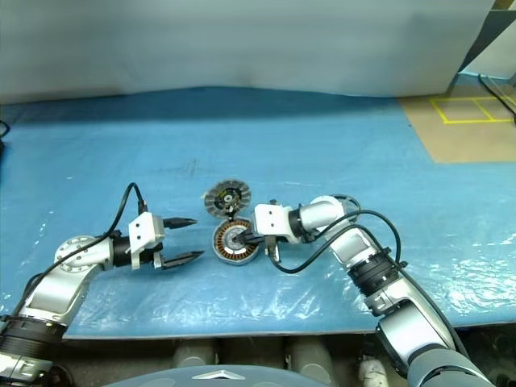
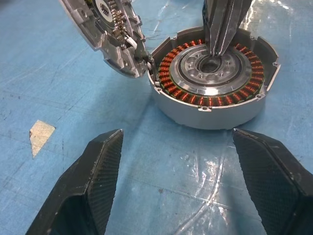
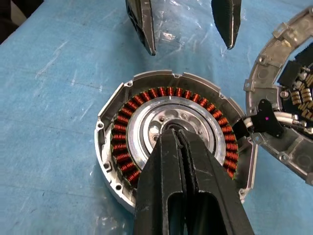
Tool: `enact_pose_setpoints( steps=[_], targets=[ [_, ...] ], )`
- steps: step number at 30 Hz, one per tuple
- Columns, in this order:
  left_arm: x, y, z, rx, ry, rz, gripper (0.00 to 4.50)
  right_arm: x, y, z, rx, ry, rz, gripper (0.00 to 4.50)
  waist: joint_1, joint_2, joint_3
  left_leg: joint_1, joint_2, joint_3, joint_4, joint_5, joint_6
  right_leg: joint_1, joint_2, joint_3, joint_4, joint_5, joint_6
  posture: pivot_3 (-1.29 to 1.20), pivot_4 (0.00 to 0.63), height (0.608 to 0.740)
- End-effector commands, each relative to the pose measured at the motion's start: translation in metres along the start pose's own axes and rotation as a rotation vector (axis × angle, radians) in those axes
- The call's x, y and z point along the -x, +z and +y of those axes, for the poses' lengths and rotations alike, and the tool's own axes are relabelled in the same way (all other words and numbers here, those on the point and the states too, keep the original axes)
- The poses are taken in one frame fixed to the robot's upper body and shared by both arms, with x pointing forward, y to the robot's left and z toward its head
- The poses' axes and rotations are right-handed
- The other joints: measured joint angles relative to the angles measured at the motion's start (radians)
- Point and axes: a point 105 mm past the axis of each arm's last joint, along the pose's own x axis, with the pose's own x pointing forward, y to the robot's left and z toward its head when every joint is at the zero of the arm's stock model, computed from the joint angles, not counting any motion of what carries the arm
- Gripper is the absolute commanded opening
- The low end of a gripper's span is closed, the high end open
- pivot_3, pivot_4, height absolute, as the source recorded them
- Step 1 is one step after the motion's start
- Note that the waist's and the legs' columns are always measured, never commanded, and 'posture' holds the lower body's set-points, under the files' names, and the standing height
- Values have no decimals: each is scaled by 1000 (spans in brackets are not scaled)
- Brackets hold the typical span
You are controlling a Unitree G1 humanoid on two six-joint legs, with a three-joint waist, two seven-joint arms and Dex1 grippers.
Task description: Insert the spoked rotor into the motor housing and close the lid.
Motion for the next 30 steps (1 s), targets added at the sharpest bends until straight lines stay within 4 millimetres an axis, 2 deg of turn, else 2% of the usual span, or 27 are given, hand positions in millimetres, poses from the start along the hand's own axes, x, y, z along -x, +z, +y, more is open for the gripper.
enact_pose_setpoints(
  steps=[1,5,12,19,30],
  targets=[
    [1,7,3,-35,4,-20,3732,9,17,-3,20,10,-23,44,0,0,0,-2,0,0,0,1,1,-2,0,0,0,0,0,0,150,740],
    [0,8,3,-39,2,-23,3732,9,17,-1,12,16,-13,44,-1,0,0,-5,0,0,0,1,2,-5,1,0,0,2,3,0,150,740],
    [0,11,5,-43,1,-25,3732,-1,-6,2,-17,7,11,44,-1,0,0,-6,0,0,-1,1,1,-6,1,0,0,2,3,0,150,740],
    [1,10,5,-43,4,-24,3732,-1,-16,4,-6,-7,37,44,-4,0,0,-4,0,0,0,0,-1,-5,1,0,1,0,0,0,150,740],
    [-1,12,3,-42,5,-26,3732,-4,-3,-8,22,-22,18,44,-4,0,0,-3,0,0,0,0,-1,-3,1,0,1,0,0,0,150,740]
  ],
)
